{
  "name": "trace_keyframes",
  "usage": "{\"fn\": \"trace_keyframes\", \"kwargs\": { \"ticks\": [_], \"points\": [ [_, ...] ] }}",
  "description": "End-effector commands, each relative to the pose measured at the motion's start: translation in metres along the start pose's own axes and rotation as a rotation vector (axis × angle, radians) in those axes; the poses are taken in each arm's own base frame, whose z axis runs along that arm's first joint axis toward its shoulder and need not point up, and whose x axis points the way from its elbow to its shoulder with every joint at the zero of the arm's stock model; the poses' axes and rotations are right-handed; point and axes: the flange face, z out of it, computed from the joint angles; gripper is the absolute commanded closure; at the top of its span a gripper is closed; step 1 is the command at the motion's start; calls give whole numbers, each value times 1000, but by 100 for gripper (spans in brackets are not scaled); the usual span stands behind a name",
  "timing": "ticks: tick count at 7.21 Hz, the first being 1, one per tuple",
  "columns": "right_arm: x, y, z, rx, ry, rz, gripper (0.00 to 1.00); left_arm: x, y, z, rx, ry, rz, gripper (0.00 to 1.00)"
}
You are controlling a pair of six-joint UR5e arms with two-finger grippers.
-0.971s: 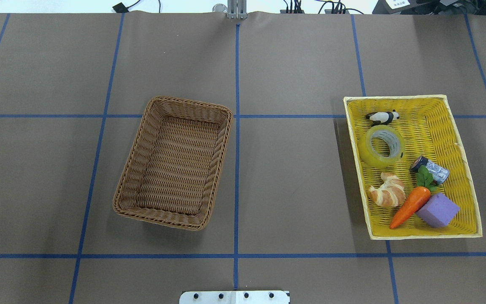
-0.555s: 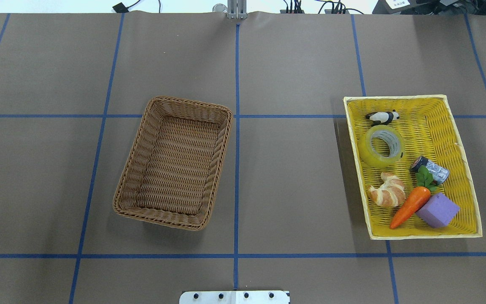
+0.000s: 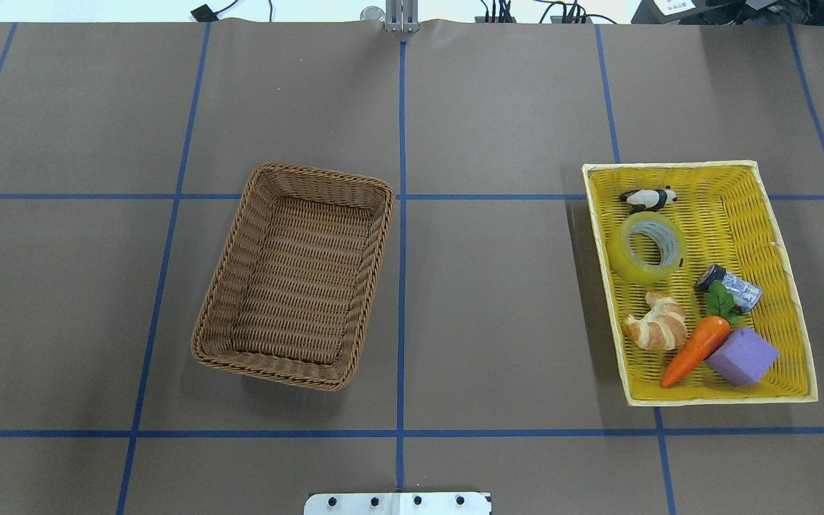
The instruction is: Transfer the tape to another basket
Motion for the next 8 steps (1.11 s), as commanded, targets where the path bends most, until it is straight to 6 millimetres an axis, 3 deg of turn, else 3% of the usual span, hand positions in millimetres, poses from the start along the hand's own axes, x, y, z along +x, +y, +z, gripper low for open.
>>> {"fn": "trace_keyframes", "kwargs": {
  "ticks": [1, 2, 3, 5, 7, 8],
  "points": [
    [-21, -21, -17, 96, 16, -107, 0, 8, 1, -7, 13, 11, 10, 1],
    [-37, -40, -34, 134, 15, -144, 0, 12, -5, -10, 21, 14, 19, 1],
    [-55, -51, -35, 138, 7, -158, 0, 22, -18, -18, 45, 15, 45, 1],
    [-111, -67, -19, 260, -33, -292, 0, 30, -24, -25, 61, 20, 72, 1],
    [-237, -83, 35, 249, -154, -343, 0, 26, -25, -22, 54, 11, 63, 1],
    [-273, -84, 50, 221, -185, -387, 0, 24, -24, -19, 48, 19, 51, 1]
  ]
}}
